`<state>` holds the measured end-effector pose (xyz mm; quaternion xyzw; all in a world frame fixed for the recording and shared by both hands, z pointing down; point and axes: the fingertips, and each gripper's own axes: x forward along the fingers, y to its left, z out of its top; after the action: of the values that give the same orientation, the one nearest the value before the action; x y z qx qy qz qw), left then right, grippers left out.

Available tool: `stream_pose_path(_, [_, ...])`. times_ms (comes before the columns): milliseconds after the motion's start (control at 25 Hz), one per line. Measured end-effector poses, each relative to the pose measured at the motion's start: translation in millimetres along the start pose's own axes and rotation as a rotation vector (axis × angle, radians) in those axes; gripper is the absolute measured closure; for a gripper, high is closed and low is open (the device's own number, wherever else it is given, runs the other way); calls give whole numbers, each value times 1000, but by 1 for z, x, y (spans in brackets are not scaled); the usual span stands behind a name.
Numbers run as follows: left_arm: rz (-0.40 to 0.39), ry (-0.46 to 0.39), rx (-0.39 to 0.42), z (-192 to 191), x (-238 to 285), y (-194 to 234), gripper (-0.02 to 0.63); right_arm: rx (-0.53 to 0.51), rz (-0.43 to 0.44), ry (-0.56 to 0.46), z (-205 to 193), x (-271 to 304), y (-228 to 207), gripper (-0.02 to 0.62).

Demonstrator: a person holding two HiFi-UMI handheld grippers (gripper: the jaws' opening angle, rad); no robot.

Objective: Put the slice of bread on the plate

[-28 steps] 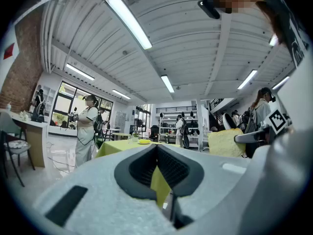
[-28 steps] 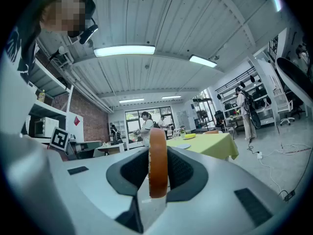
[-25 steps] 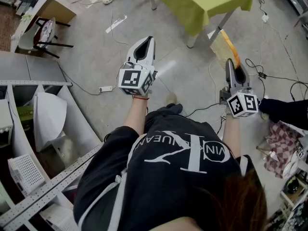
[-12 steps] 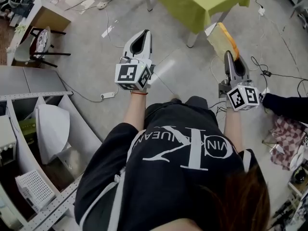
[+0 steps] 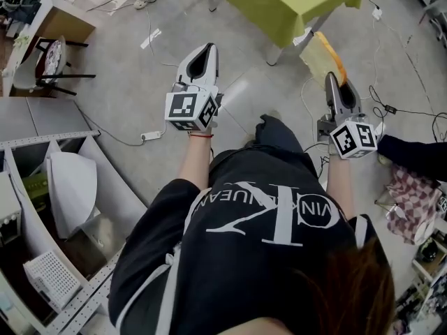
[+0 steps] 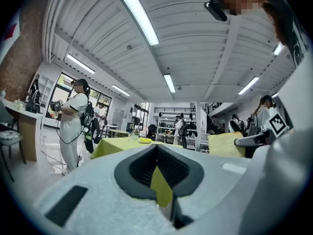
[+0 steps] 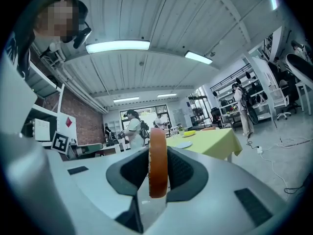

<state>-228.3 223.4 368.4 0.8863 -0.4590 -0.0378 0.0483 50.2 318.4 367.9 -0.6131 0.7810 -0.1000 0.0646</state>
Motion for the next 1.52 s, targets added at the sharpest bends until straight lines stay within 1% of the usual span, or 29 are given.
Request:
stream_pose_path(160, [27, 10, -28, -5, 13, 11, 597, 13, 34, 10, -2, 19, -2, 506])
stream_pose_path(280, [44, 23, -26, -8, 35, 19, 597, 16, 68, 7, 3, 40, -13, 506])
stream_pose_path(560, [27, 26, -5, -1, 109, 19, 597, 32, 86, 4, 20, 98, -58, 506])
stream_pose_path(760, [45, 33, -9, -1, 144, 22, 597, 28, 114, 11, 30, 131, -85, 505])
stream_pose_path(960, [79, 37, -13, 0, 177, 28, 597, 38, 141, 24, 36, 164, -112, 505])
stream_pose_path(1200, [104, 40, -6, 0, 209, 25, 597, 55, 169, 31, 41, 193, -139, 505])
stream_pose_path(1360, [129, 25, -1, 3, 225, 26, 597, 58, 187, 26, 45, 209, -154, 505])
stream_pose_path(1520, [135, 25, 0, 0, 244, 21, 597, 64, 204, 22, 49, 227, -171, 505])
